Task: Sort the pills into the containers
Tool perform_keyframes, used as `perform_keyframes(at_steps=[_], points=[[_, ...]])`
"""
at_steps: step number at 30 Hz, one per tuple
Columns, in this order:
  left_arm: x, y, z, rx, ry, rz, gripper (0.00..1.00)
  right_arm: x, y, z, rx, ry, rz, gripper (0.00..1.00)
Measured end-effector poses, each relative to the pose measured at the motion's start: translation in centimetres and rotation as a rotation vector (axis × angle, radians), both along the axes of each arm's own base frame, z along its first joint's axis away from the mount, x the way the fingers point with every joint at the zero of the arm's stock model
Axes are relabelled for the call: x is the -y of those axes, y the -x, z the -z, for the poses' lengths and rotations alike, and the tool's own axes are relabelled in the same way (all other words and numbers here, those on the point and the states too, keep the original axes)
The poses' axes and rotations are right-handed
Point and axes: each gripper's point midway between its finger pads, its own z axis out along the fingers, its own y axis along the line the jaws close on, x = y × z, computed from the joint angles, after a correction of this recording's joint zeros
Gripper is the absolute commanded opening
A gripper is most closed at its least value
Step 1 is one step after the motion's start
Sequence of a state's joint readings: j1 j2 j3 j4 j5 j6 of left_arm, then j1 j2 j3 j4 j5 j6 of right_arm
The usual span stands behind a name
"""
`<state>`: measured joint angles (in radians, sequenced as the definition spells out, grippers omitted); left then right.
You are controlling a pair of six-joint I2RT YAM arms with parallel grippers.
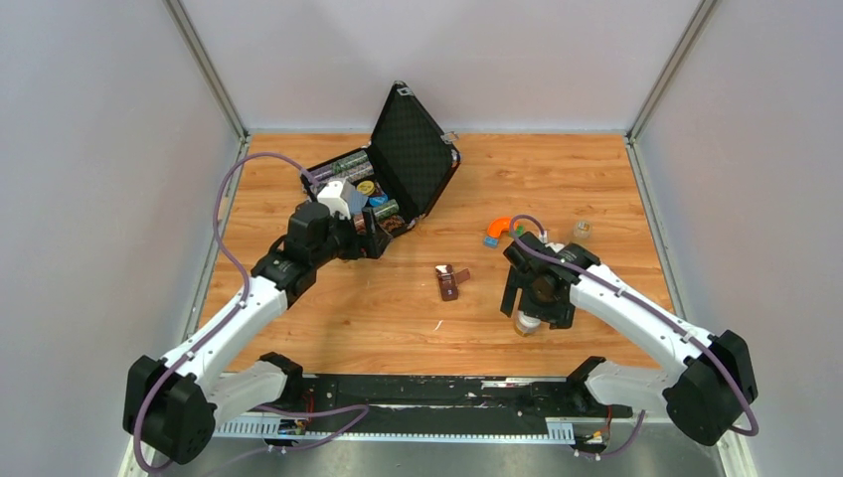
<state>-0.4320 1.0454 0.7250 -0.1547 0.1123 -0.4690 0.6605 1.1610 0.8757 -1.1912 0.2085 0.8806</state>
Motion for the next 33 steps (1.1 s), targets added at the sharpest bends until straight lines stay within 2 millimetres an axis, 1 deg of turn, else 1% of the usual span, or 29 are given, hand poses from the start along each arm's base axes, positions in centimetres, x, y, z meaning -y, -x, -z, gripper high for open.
perform_keyframes(at_steps=[3, 6, 10, 13, 16, 21, 23, 26, 28, 30, 33], points=[[0.0, 0.1, -0.6, 0.017, 0.008, 0.002, 1.0, -0.5, -1.1, 0.1, 0.036, -0.014, 0.01, 0.83], [-0.1, 0.3, -1.1, 0.031, 0.013, 0.002, 1.0, -0.7, -1.7, 0.5, 0.039, -0.009, 0.022, 0.76], [-0.2, 0.5, -1.6, 0.045, 0.017, 0.004, 1.0, -1.0, -2.0, 1.3, 0.018, 0.005, 0.039, 0.66], [-0.2, 0.7, -1.8, 0.049, 0.019, 0.008, 1.0, -1.1, -2.0, 1.5, 0.012, 0.003, 0.053, 0.59], [-0.1, 1.0, -1.9, 0.051, 0.026, 0.024, 1.0, -1.2, -2.0, 1.5, 0.01, -0.003, 0.058, 0.51], [0.9, 2.0, -1.0, 0.039, 0.043, 0.096, 0.98, -1.9, -2.0, 1.2, 0.004, -0.037, 0.042, 0.47], [1.7, 2.6, -0.7, 0.044, 0.048, 0.143, 0.96, -2.8, -2.5, 0.4, 0.012, -0.078, 0.02, 0.45], [3.5, 3.6, -0.8, 0.069, 0.049, 0.242, 0.95, -4.9, -4.1, -1.7, 0.055, -0.18, -0.039, 0.44], [5.2, 4.4, -1.3, 0.112, 0.046, 0.331, 0.95, -6.7, -5.4, -3.7, 0.101, -0.266, -0.1, 0.44], [7.1, 5.6, -1.9, 0.163, 0.049, 0.442, 0.95, -8.4, -6.6, -6.0, 0.148, -0.346, -0.169, 0.44], [9.4, 7.1, -2.9, 0.243, 0.063, 0.582, 0.92, -10.7, -7.8, -8.8, 0.197, -0.444, -0.269, 0.44]])
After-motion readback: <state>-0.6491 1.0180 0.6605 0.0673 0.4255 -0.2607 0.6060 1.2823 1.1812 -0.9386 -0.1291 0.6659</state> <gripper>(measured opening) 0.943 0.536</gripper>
